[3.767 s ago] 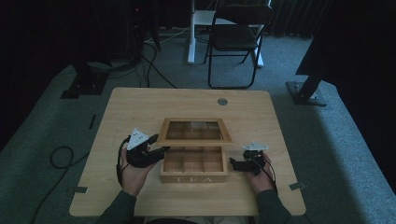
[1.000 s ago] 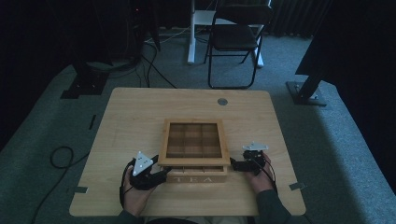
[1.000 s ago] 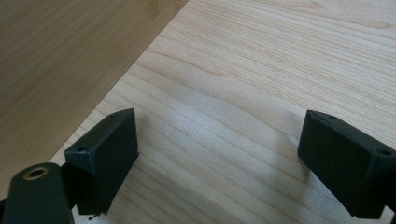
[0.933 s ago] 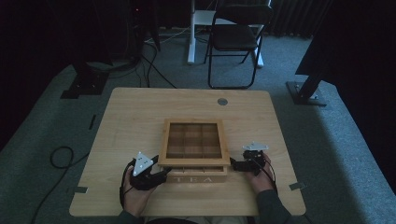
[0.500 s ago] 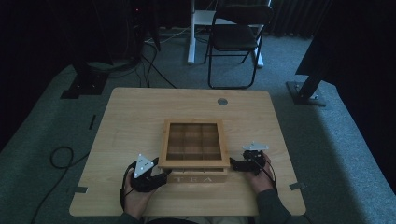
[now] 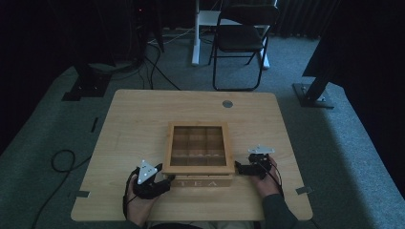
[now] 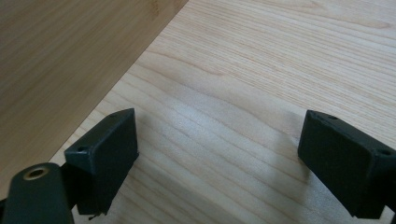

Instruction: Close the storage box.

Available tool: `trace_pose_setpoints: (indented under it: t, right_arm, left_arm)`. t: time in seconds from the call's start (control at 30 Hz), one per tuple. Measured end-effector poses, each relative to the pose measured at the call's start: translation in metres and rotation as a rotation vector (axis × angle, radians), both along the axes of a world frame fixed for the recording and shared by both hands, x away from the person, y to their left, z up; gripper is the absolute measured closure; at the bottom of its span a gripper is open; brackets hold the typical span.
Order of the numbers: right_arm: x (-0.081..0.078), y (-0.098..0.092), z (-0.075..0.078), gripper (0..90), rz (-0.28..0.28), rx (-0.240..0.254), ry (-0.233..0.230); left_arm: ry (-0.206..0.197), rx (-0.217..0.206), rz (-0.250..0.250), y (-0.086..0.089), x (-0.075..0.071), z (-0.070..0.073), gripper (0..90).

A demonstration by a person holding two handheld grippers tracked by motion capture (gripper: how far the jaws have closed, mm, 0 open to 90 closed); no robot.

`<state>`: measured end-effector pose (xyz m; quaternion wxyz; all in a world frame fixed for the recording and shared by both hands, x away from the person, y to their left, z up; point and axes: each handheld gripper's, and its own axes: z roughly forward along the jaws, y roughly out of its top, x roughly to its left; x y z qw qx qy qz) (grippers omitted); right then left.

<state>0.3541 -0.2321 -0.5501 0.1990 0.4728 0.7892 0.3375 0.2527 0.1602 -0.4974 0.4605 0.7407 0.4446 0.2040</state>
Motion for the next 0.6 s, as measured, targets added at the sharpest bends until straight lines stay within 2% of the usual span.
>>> trace_pose_setpoints:
  t: [0.6]
  right_arm:
    - [0.0000,0.0000,0.0000,11.6,0.000,0.000,0.000]
  left_arm:
    - [0.003,-0.006,-0.005,0.0034,-0.0095,-0.0022,40.3]
